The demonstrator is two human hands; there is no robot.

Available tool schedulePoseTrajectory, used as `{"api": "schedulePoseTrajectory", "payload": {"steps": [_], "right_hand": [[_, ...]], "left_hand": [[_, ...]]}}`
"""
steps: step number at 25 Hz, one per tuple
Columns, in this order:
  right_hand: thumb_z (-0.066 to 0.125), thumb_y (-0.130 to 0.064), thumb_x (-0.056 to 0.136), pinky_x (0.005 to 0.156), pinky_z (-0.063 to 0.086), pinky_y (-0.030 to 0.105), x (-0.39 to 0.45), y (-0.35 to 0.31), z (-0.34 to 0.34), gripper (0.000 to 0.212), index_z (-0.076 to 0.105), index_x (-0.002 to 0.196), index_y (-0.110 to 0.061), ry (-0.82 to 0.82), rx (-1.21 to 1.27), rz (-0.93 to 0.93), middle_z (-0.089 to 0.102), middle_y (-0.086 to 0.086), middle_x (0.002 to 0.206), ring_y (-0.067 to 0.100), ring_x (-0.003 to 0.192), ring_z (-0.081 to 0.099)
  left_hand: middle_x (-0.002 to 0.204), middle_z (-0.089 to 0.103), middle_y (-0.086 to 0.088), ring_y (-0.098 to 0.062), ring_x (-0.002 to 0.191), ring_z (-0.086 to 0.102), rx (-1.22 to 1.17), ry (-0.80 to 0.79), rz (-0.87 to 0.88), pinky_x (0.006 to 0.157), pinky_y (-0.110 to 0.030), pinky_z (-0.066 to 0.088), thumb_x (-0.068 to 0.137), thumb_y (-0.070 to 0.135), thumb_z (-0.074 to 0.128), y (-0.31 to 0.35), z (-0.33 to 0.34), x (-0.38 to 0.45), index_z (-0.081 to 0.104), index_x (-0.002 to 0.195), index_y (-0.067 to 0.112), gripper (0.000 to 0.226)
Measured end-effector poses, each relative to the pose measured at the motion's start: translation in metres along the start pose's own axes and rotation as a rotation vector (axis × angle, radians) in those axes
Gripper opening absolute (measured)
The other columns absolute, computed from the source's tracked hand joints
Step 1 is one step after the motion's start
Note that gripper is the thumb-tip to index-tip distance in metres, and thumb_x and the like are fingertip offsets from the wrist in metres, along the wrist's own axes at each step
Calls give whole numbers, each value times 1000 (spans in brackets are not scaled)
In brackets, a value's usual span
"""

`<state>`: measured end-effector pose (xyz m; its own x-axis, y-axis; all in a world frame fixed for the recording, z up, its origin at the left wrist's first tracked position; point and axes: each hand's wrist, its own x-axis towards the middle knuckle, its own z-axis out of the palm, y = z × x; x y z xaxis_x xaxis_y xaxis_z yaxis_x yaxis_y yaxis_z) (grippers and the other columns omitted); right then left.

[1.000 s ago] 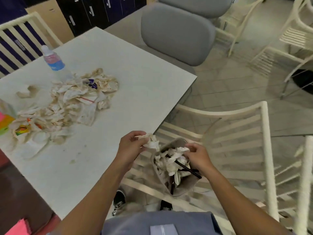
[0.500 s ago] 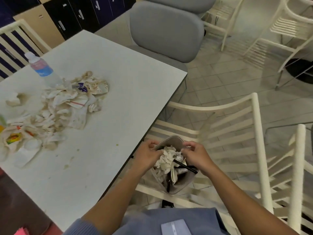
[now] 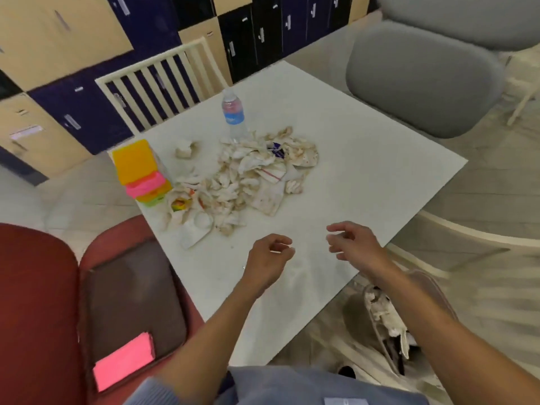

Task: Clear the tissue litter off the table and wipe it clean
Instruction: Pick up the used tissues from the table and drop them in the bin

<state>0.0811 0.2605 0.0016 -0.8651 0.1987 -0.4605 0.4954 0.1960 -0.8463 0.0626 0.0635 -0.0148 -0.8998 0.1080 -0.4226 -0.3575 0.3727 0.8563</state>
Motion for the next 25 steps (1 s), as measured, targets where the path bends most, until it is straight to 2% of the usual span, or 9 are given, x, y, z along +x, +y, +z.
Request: {"api": "schedulePoseTrajectory", "payload": {"steps": [3,5,10,13,15,18,21,23,25], "right_hand": [[65,-19,87,71,52,33,24,-23,66,20,67,107,-19,-75,-100,-54,65,5,84,19,76,64],[66,-21,85,68,48,26,39,-33,111,26,66,111,-21,-98,-207,-111,64,1,95,14,77,61],[64,-33,87,93,44,28,73,-40,197,49,50,134,-31,-170,-584,-271,41,4,129,22,108,55],[61,-27,87,89,45,32,84,-35,224,39,57,126,-27,-148,-731,-314,44,5,122,25,111,50],[61,-20,85,78,42,28,85,-33,232,25,64,111,-20,-133,-691,-316,50,2,105,25,103,53],[68,-23,83,69,41,21,74,-38,243,15,66,97,-21,-157,-471,-197,62,-1,93,15,84,59],[72,-24,80,65,50,24,60,-55,254,18,63,96,-24,-363,-255,-81,71,1,87,12,75,64],[69,-13,80,70,53,30,59,-69,254,24,63,101,-22,-537,-177,-13,73,8,92,14,79,65],[65,-7,81,68,52,27,65,-79,255,25,65,101,-21,-583,-199,-3,73,9,96,14,78,65]], "left_hand": [[92,68,1,-15,83,65,-45,94,-35,73,-29,52,83,19,69,-17,-63,11,69,88,28,11],[92,67,1,-15,82,65,-66,151,-59,71,-26,51,84,18,69,-27,-99,19,69,90,26,10],[88,67,-2,-15,77,64,-93,226,-124,70,-29,50,85,15,68,-55,-161,32,69,93,20,10],[86,65,-4,-15,75,62,-135,225,-162,68,-28,50,87,13,67,-71,-183,37,68,96,17,10],[88,65,-5,-15,77,62,-177,199,-184,71,-27,52,87,14,67,-79,-190,39,68,100,15,13],[98,67,-8,-16,84,66,-265,112,-188,75,-24,56,88,18,68,-86,-191,41,67,110,18,22],[103,68,-12,-19,89,69,-421,52,-188,80,-24,58,87,16,70,-88,-191,40,65,118,12,32],[99,70,-17,-19,81,70,-506,94,-187,75,-23,58,86,9,70,-90,-194,40,67,113,6,27],[87,70,-16,-15,69,67,-532,157,-200,66,-20,56,87,4,68,-92,-200,40,69,102,4,16]]}}
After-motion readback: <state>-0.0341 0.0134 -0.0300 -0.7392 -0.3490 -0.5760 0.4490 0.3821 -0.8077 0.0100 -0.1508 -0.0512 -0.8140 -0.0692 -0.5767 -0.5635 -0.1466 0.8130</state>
